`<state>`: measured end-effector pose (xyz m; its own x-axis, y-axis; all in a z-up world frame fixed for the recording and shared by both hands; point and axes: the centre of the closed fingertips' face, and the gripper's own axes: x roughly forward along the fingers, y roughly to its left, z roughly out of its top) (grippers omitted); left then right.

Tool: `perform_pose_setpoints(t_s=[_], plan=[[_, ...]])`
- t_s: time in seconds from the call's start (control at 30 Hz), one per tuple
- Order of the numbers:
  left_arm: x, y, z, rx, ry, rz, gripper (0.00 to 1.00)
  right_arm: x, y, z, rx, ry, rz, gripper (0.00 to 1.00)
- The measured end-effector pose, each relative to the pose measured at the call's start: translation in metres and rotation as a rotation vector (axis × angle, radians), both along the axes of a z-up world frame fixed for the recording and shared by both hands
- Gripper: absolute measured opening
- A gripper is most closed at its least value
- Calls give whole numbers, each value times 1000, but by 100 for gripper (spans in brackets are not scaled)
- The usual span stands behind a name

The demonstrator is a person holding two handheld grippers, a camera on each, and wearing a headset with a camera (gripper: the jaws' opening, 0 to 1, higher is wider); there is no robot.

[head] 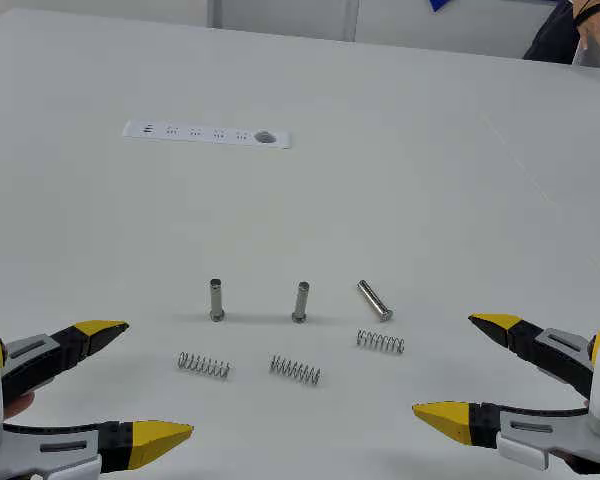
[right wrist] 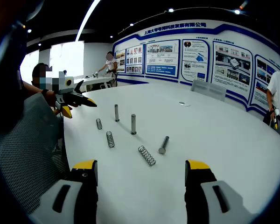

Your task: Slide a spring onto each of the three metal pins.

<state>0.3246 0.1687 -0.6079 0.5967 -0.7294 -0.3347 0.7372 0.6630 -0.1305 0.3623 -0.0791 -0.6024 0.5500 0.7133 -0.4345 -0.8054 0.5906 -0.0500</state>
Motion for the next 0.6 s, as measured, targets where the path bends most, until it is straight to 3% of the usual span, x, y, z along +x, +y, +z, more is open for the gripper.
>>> perform_pose_setpoints(t_s=[0.33, 0.6], plan=[[-2, -2, 0, -8, -2, -2, 84, 11, -4, 12, -9, -9, -43, 74], [-3, -4, 2, -14, -6, -1, 83, 30, 7, 25, -25, 24, -69, 58]])
